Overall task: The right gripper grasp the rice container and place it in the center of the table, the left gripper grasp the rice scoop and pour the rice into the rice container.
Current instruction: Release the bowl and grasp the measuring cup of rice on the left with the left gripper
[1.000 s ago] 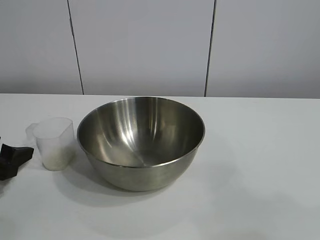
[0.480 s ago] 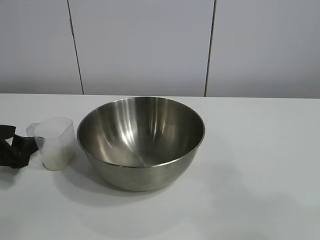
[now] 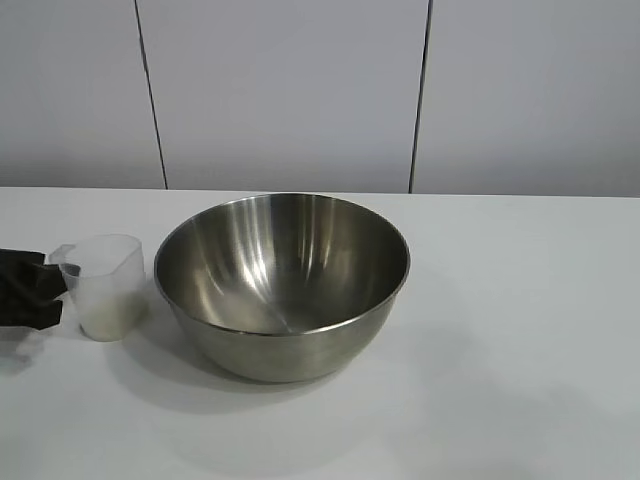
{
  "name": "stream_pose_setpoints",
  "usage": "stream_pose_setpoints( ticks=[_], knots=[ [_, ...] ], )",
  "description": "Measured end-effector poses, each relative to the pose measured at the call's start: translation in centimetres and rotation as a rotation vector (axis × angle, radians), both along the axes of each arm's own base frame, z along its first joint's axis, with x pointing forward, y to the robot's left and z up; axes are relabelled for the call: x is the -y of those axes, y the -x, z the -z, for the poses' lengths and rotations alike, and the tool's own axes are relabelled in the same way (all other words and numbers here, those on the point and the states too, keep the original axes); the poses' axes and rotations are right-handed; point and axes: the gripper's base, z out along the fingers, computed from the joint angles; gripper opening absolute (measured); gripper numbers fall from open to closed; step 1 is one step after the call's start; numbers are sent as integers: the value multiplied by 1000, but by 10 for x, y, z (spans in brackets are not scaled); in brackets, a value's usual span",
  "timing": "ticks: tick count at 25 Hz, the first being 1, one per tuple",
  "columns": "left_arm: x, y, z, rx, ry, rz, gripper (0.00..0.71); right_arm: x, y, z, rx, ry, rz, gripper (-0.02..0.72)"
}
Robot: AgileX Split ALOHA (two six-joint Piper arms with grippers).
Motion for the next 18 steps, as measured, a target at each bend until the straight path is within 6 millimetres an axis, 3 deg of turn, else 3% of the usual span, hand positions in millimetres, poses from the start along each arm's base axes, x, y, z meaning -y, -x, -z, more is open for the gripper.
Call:
stream_pose_setpoints(
  ticks=[3,6,8,13,18],
  knots=[
    [0,0,-2,-2,17,-7,205,0,0,0,0,0,0,464],
    [0,-1,-6,8,28,-12,74,0,0,0,0,0,0,464],
    [0,-2,-7,8,40,-17,31,0,0,0,0,0,0,464],
    [0,-4,-19,34,65,-27,10,0,0,0,0,0,0,464],
    [1,-5,-62,125,23,3,9,0,0,0,-2,0,0,464]
  ],
)
